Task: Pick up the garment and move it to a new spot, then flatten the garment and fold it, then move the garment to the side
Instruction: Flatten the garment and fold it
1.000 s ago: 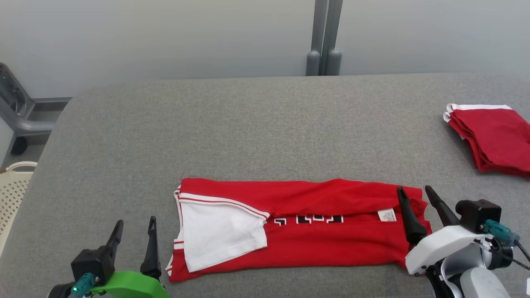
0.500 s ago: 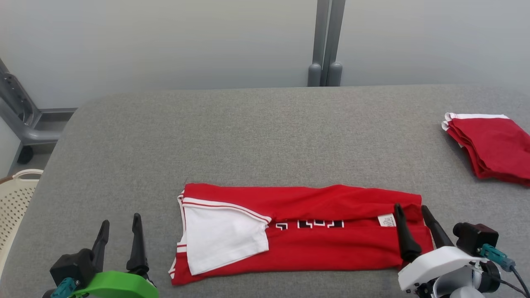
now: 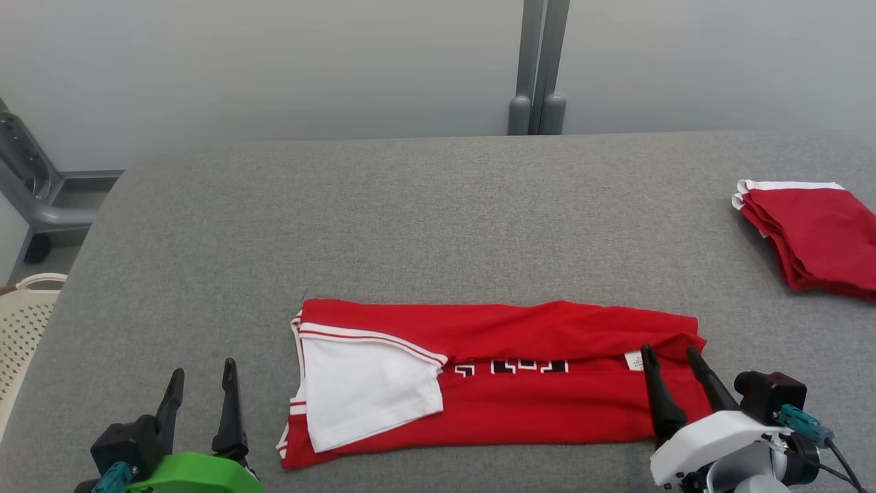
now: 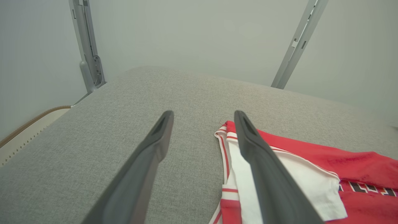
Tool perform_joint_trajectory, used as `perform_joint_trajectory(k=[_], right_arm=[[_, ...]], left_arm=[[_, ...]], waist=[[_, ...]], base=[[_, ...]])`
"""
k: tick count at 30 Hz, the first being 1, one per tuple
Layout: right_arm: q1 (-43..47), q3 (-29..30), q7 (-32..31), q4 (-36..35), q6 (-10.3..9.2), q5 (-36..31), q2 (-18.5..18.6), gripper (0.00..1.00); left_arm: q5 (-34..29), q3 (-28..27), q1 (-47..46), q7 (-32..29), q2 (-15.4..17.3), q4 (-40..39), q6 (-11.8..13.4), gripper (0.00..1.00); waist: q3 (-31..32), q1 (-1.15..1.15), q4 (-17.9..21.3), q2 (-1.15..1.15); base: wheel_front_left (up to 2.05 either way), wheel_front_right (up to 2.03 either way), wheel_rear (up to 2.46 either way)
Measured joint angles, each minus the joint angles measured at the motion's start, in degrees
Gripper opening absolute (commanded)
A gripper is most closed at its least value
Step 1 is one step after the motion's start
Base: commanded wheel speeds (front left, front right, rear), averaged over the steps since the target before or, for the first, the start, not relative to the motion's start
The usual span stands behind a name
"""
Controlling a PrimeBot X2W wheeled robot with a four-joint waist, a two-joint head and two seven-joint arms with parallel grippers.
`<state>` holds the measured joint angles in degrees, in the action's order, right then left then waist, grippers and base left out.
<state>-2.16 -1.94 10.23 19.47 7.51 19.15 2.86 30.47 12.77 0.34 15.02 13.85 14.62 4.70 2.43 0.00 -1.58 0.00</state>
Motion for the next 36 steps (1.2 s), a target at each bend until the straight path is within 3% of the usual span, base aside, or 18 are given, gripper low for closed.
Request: perform_joint_trajectory(k=[10,20,28,36], right_arm=[[-0.26,0.74,-0.58,-0.55,0.00,-0.89,-0.02,1.00],[-6.73,9.83,-6.33,0.18,-0.01,-6.08,-0.07,1.00],[-13.43,15.55,-10.57,5.20,-0.01,-12.27,0.07,1.00],[-15.84,15.77,-15.16,9.94,-0.01,-14.52,0.01,1.00]], left_arm=[[-2.37,-1.08,-0.12,0.00,-1.04,1.24,-1.25,1.00],[-3.20,-1.35,-1.07,0.01,-1.64,2.09,-2.26,1.00],[-3.67,-1.02,-2.65,0.01,-2.05,2.46,-2.96,1.00],[-3.80,-0.80,-3.80,0.00,-2.46,3.57,-3.60,1.00]], waist=[[-0.53,0.00,-0.14,0.00],[-1.85,0.00,0.36,0.00],[-4.99,0.00,-0.24,0.00],[-7.34,0.00,-1.33,0.00]], base=[[0.00,0.00,0.00],[0.00,0.00,0.00],[0.00,0.00,0.00],[0.00,0.00,0.00]])
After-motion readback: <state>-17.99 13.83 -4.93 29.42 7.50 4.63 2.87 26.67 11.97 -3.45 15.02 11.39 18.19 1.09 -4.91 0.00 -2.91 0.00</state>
